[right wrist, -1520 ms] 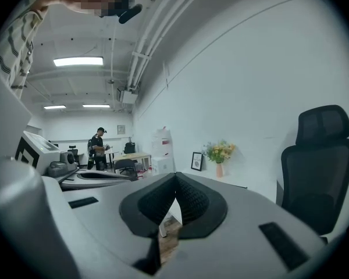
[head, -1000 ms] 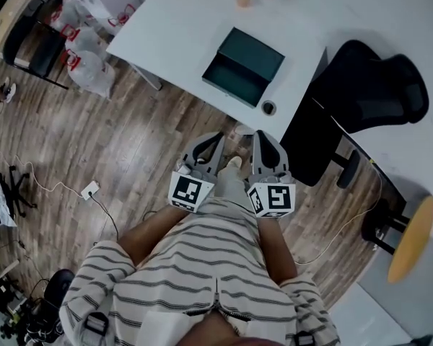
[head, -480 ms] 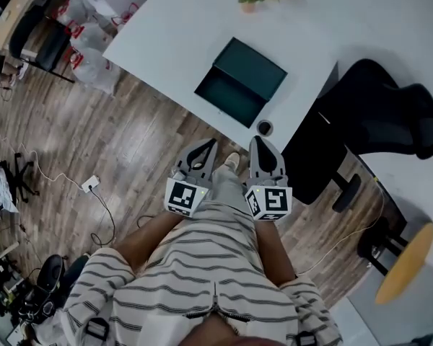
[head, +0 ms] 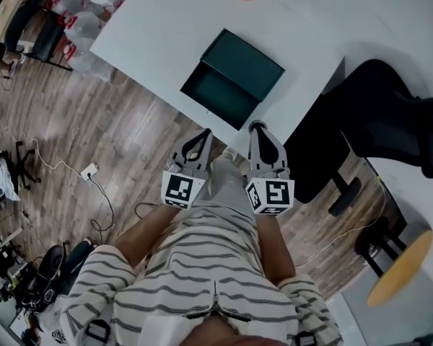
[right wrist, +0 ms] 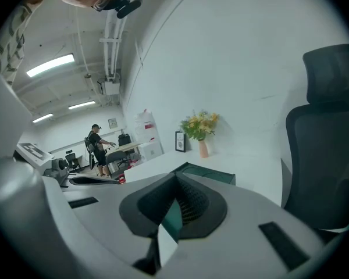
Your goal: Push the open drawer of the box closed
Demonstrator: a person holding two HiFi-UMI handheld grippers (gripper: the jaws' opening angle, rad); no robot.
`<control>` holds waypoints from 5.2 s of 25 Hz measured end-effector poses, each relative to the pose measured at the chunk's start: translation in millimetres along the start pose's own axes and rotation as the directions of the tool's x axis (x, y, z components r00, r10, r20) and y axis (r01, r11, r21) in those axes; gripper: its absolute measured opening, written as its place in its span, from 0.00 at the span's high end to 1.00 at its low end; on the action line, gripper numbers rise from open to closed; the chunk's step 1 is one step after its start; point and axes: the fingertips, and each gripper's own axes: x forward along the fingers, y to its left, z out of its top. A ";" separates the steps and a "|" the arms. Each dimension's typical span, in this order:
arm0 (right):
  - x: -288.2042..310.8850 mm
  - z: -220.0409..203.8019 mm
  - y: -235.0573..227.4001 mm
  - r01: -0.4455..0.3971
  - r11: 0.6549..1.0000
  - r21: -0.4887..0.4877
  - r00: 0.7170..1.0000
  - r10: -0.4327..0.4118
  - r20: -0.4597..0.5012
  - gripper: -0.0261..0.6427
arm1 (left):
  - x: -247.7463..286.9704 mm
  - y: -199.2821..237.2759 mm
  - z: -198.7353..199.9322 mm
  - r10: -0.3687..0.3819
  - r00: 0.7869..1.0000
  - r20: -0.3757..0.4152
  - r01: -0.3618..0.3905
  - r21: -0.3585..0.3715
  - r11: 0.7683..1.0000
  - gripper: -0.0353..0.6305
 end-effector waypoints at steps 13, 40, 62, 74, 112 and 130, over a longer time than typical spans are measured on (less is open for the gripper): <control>46.1 -15.1 -23.5 0.067 0.997 0.041 0.996 -0.064 -0.060 0.95 | 22.5 22.2 -25.1 -0.006 1.000 -0.022 0.006 -0.013 1.000 0.95; 112.8 -61.9 -89.6 0.247 0.958 0.146 0.961 -0.222 -0.167 0.80 | 55.1 46.3 -71.8 -0.087 0.992 -0.089 0.088 0.005 0.996 0.95; 139.4 -91.1 -135.8 0.254 0.907 0.337 0.950 -0.168 -0.264 0.81 | 60.7 47.0 -93.4 -0.066 0.989 -0.129 0.067 0.000 0.998 0.95; 142.6 -88.1 -135.3 0.214 0.903 0.373 0.956 -0.115 -0.270 0.82 | 62.7 60.5 -111.9 0.001 0.985 -0.172 -0.006 -0.028 1.000 0.95; 141.5 -87.8 -134.1 0.204 0.915 0.349 0.951 -0.100 -0.293 0.81 | 93.0 63.0 -165.6 -0.005 0.964 -0.266 0.022 0.063 0.998 0.84; 146.0 -88.9 -133.7 0.206 0.915 0.347 0.948 -0.098 -0.303 0.81 | 93.2 65.5 -156.5 -0.004 0.973 -0.232 0.017 0.054 0.998 0.84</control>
